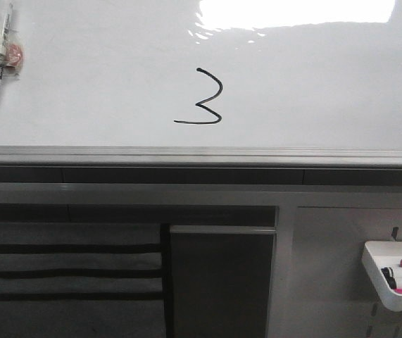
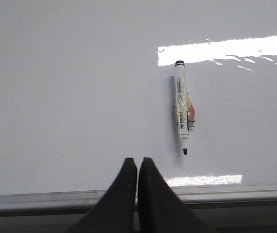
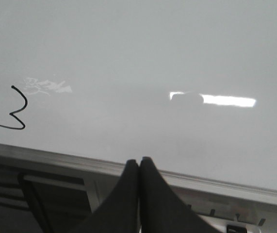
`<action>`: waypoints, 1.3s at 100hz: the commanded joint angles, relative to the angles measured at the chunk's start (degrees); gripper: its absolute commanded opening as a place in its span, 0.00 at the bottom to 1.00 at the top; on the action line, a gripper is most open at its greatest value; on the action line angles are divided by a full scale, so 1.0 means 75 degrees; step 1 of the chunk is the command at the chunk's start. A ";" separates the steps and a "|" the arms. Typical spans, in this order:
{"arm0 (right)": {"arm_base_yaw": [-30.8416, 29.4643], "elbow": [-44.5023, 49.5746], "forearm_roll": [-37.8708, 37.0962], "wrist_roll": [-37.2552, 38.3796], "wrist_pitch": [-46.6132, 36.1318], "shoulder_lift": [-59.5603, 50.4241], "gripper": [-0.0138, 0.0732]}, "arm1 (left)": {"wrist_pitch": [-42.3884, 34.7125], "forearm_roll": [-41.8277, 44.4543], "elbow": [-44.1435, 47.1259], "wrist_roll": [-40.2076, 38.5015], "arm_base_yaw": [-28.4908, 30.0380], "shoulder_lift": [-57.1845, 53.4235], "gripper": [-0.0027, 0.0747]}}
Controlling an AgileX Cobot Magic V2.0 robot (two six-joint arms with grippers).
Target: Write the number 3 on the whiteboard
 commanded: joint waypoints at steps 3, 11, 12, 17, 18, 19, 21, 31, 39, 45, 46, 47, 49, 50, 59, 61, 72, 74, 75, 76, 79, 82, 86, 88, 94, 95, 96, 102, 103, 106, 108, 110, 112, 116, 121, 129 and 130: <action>-0.0134 0.0471 0.0075 0.0005 -0.1399 -0.0596 0.08 | -0.0590 -0.0050 0.0061 -0.0054 0.0001 -0.0207 0.01; -0.0302 0.1275 0.0330 0.0018 -0.2377 -0.1115 0.08 | -0.0590 -0.0050 0.0061 -0.0054 0.0001 -0.0207 0.01; -0.0345 0.1453 0.0350 0.0016 -0.2538 -0.1163 0.08 | -0.0590 -0.0050 0.0061 -0.0054 0.0001 -0.0207 0.01; -0.0513 0.2054 0.0522 0.0016 -0.2983 -0.1592 0.08 | -0.0590 -0.0050 0.0061 -0.0054 0.0001 -0.0207 0.01; -0.0572 0.2220 0.0557 0.0016 -0.3061 -0.1718 0.08 | -0.0590 -0.0050 0.0061 -0.0054 0.0001 -0.0207 0.01; -0.0604 0.2300 0.0557 0.0016 -0.3093 -0.1718 0.08 | -0.0590 -0.0050 0.0061 -0.0054 0.0001 -0.0207 0.01; -0.0669 0.2527 0.0621 0.0016 -0.3129 -0.1915 0.08 | -0.0590 -0.0050 0.0061 -0.0054 0.0001 -0.0207 0.01; -0.1064 0.3361 0.0772 0.0016 -0.3131 -0.2935 0.08 | -0.0590 -0.0050 0.0061 -0.0054 0.0001 -0.0207 0.01; -0.0990 0.3869 0.0782 0.0016 -0.3527 -0.2983 0.08 | -0.0590 -0.0050 0.0061 -0.0054 0.0001 -0.0207 0.01; -0.0824 0.4160 0.0782 0.0016 -0.3763 -0.2915 0.08 | -0.0590 -0.0050 0.0061 -0.0054 0.0001 -0.0207 0.01; -0.0801 0.4160 0.0782 0.0016 -0.3782 -0.2915 0.08 | -0.0590 -0.0050 0.0061 -0.0054 0.0001 -0.0207 0.01; -0.0762 0.4162 0.0782 0.0016 -0.3761 -0.2934 0.08 | -0.0590 -0.0050 0.0061 -0.0054 0.0001 -0.0207 0.01; -0.0733 0.4129 0.0782 0.0016 -0.3495 -0.2984 0.08 | -0.0590 -0.0050 0.0061 -0.0054 0.0001 -0.0207 0.01; -0.0731 0.4121 0.0782 0.0016 -0.3401 -0.3004 0.08 | -0.0590 -0.0050 0.0061 -0.0054 0.0001 -0.0207 0.01; -0.0708 0.4142 0.0762 0.0017 -0.3376 -0.3041 0.08 | -0.0590 -0.0050 0.0061 -0.0054 0.0017 -0.0200 0.01; -0.0723 0.4142 0.0762 0.0017 -0.3376 -0.3041 0.08 | -0.0590 -0.0050 0.0061 -0.0054 0.0017 -0.0200 0.01; -0.0759 0.4142 0.0762 0.0017 -0.3519 -0.3041 0.08 | -0.0590 -0.0050 0.0061 -0.0054 0.0017 -0.0200 0.01; -0.0759 0.4142 0.0762 0.0017 -0.3570 -0.3041 0.08 | -0.0590 -0.0050 0.0061 -0.0054 0.0017 -0.0200 0.01; -0.0759 0.4142 0.0762 0.0017 -0.3584 -0.3041 0.08 | -0.0590 -0.0050 0.0061 -0.0054 0.0017 -0.0200 0.01; -0.0759 0.4142 0.0762 0.0017 -0.3611 -0.3041 0.08 | -0.0590 -0.0050 0.0061 -0.0054 0.0017 -0.0200 0.01; -0.0759 0.4142 0.0762 0.0017 -0.3648 -0.3041 0.08 | -0.0590 -0.0050 0.0061 -0.0054 0.0017 -0.0200 0.01; -0.0759 0.4142 0.0762 0.0017 -0.3664 -0.3041 0.08 | -0.0590 -0.0050 0.0061 -0.0054 0.0017 -0.0200 0.01; -0.0759 0.4142 0.0762 0.0017 -0.3746 -0.3041 0.08 | -0.0590 -0.0050 0.0061 -0.0054 0.0017 -0.0200 0.01; -0.0759 0.4142 0.0762 0.0017 -0.3812 -0.3041 0.08 | -0.0590 -0.0050 0.0061 -0.0054 0.0017 -0.0200 0.01; -0.0759 0.4142 0.0248 0.0214 -0.3815 -0.3041 0.08 | -0.0590 -0.0050 0.0061 -0.0054 0.0017 -0.0200 0.01; -0.0759 0.4142 0.0074 0.0459 -0.3815 -0.3041 0.08 | -0.0590 -0.0050 0.0061 -0.0054 0.0017 -0.0200 0.01; -0.0759 0.4142 -0.0335 0.0612 -0.3830 -0.3041 0.08 | -0.0590 -0.0050 0.0061 -0.0054 0.0017 -0.0200 0.01; -0.0759 0.4142 -0.1944 0.2070 -0.3934 -0.3041 0.08 | -0.0590 -0.0050 0.0061 -0.0054 0.0017 -0.0200 0.01; -0.0759 0.4142 -0.2013 0.2153 -0.3934 -0.3041 0.08 | -0.0590 -0.0050 0.0061 -0.0054 0.0017 -0.0200 0.01; -0.0759 0.4142 -0.2026 0.2266 -0.3934 -0.3041 0.08 | -0.0590 -0.0050 0.0061 -0.0054 0.0017 -0.0200 0.01; -0.0759 0.4142 -0.1939 0.2266 -0.3934 -0.3041 0.08 | -0.0590 -0.0050 0.0061 -0.0054 0.0017 -0.0200 0.01; -0.0759 0.4142 -0.1865 0.2237 -0.3934 -0.3041 0.08 | -0.0590 -0.0050 0.0061 -0.0054 0.0017 -0.0200 0.01; -0.0759 0.4142 -0.1829 0.2217 -0.3914 -0.3041 0.08 | -0.0590 -0.0050 0.0061 -0.0054 0.0017 -0.0200 0.01; -0.0759 0.4142 -0.1783 0.2180 -0.3879 -0.3041 0.08 | -0.0590 -0.0050 0.0061 -0.0054 0.0017 -0.0200 0.01; -0.0759 0.4142 -0.1783 0.2180 -0.3894 -0.3041 0.08 | -0.0590 -0.0050 0.0061 -0.0054 0.0017 -0.0200 0.01; -0.0759 0.4142 -0.1783 0.2180 -0.3906 -0.3041 0.08 | -0.0590 -0.0050 0.0061 -0.0054 0.0017 -0.0200 0.01; -0.0759 0.4142 -0.1783 0.2180 -0.3906 -0.3041 0.08 | -0.0590 -0.0050 0.0061 -0.0054 0.0017 -0.0200 0.01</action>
